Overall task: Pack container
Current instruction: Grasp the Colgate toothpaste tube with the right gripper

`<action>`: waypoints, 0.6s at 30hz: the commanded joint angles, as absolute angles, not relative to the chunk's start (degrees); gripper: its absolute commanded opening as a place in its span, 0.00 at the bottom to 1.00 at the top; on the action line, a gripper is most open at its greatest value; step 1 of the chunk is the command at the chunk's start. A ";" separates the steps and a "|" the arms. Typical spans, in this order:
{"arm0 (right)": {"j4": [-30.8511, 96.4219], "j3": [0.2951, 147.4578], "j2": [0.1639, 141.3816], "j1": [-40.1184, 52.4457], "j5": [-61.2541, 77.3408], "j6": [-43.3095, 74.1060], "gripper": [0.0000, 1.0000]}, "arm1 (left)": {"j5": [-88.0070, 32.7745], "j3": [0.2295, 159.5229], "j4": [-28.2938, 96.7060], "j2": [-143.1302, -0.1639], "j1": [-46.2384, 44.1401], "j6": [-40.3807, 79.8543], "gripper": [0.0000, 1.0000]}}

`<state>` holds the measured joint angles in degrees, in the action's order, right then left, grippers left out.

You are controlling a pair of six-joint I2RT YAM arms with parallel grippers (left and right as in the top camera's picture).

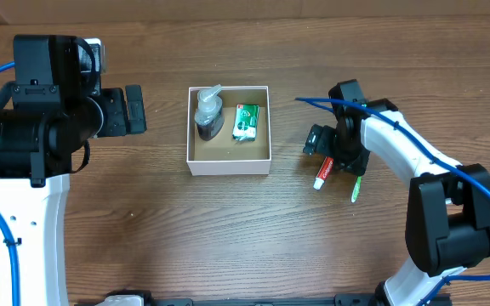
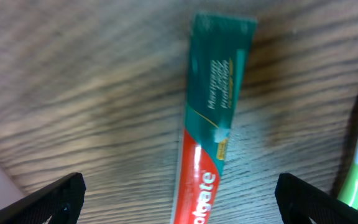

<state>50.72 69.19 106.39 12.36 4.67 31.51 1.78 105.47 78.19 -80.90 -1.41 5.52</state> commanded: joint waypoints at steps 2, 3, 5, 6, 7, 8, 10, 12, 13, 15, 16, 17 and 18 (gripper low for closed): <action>44.16 64.40 106.48 12.27 4.62 31.66 1.00 | 1.89 105.80 78.00 -80.99 -1.54 4.21 1.00; 42.78 63.57 106.48 12.25 4.58 31.51 1.00 | 1.89 105.80 78.02 -80.99 -1.54 4.23 1.00; 40.27 61.91 106.48 12.25 4.60 31.51 1.00 | 1.89 105.80 78.02 -80.99 -1.54 4.21 1.00; 39.62 61.47 106.48 12.25 4.60 31.51 1.00 | 1.89 105.80 78.02 -80.99 -1.54 4.21 1.00; 39.18 61.08 106.48 12.25 4.60 31.51 1.00 | 1.89 105.80 78.02 -80.99 -1.54 4.21 1.00; 39.24 61.01 106.48 12.25 4.60 31.51 1.00 | 1.89 105.80 78.02 -80.99 -1.54 4.23 1.00; 39.27 61.01 106.48 12.27 4.64 31.51 0.98 | 1.89 105.80 78.02 -80.99 -1.54 4.23 1.00; 39.72 61.01 106.48 12.27 4.64 31.51 0.91 | 1.89 105.80 78.02 -80.99 -1.54 4.23 1.00; 40.21 61.01 106.48 12.27 4.60 31.53 0.82 | 1.89 105.80 78.02 -80.99 -1.54 4.23 1.00; 41.78 61.08 106.48 12.27 4.27 32.03 0.77 | 1.89 105.80 78.00 -80.99 -1.54 4.23 1.00; 43.33 61.23 106.48 12.27 2.31 33.28 0.77 | 1.89 105.80 77.97 -80.99 -1.54 4.23 1.00; 44.10 61.25 106.48 12.27 1.21 33.26 0.77 | 1.89 105.80 77.97 -80.99 -1.54 4.23 1.00; 44.88 61.25 106.48 12.27 0.16 33.28 0.77 | 1.89 105.80 77.97 -80.99 -1.54 4.23 1.00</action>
